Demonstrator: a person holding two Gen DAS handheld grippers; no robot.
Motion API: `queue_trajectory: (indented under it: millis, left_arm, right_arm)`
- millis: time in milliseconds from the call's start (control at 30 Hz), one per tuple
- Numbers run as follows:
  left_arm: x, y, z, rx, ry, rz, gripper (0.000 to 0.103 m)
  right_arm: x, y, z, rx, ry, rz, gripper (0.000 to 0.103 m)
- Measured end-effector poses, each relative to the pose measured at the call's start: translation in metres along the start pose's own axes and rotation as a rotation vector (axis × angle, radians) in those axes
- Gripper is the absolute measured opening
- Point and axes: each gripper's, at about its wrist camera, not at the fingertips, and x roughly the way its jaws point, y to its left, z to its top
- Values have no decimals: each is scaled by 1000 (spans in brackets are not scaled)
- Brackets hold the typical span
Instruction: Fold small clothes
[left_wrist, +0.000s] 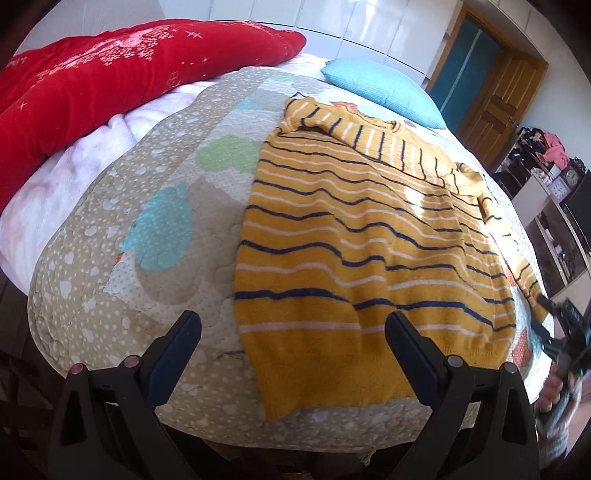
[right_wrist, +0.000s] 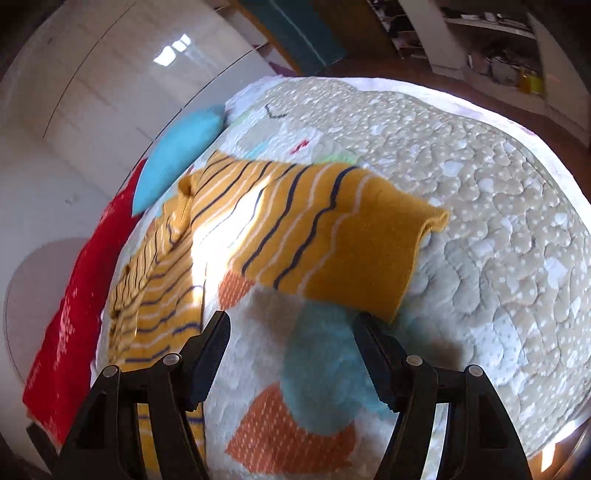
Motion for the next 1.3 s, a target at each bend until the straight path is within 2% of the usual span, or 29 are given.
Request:
queue_trajectory:
  millis: [67, 100, 133, 200, 233, 367, 433, 533, 633, 767, 1000, 1167, 1300]
  left_arm:
    - [0, -6, 0, 10, 1, -5, 99]
    - [-1, -9, 0, 14, 2, -7, 99]
    - [-2, -10, 0, 19, 2, -8, 99]
    - [-4, -13, 0, 32, 2, -6, 99]
    - [-6, -14, 0, 42, -2, -4, 99]
    - [-17, -9, 4, 42, -36, 3, 99]
    - [-20, -5, 5, 31, -51, -2, 99]
    - [-21, -4, 3, 22, -54, -21, 99]
    - [-22, -2, 2, 10, -58, -45, 99]
    - [-23, 2, 2, 12, -68, -64, 99]
    - [-35, 28, 3, 4, -133, -59, 99]
    - [-32, 55, 1, -37, -145, -39, 99]
    - [-28, 75, -3, -83, -137, -34, 99]
  right_arm:
    - [9, -10, 16, 92, -53, 12, 70]
    - [12, -11, 24, 124, -70, -6, 44]
    - [16, -13, 34, 140, -69, -27, 13]
    - [20, -17, 56, 170, -70, 2, 11]
    - [14, -18, 68, 169, -97, -16, 10]
    - [-31, -5, 121, 59, -298, -211, 10]
    - [-48, 5, 145, 12, -366, -296, 10]
    - [-55, 34, 174, -53, -378, -320, 10]
    - [-39, 94, 181, -186, -344, -275, 10]
    - [11, 199, 158, -371, -241, -146, 10]
    - [121, 366, 74, -601, -13, 87, 9]
    - [196, 437, -5, -744, 168, 164, 10]
    - [247, 463, -62, -850, 271, 138, 10]
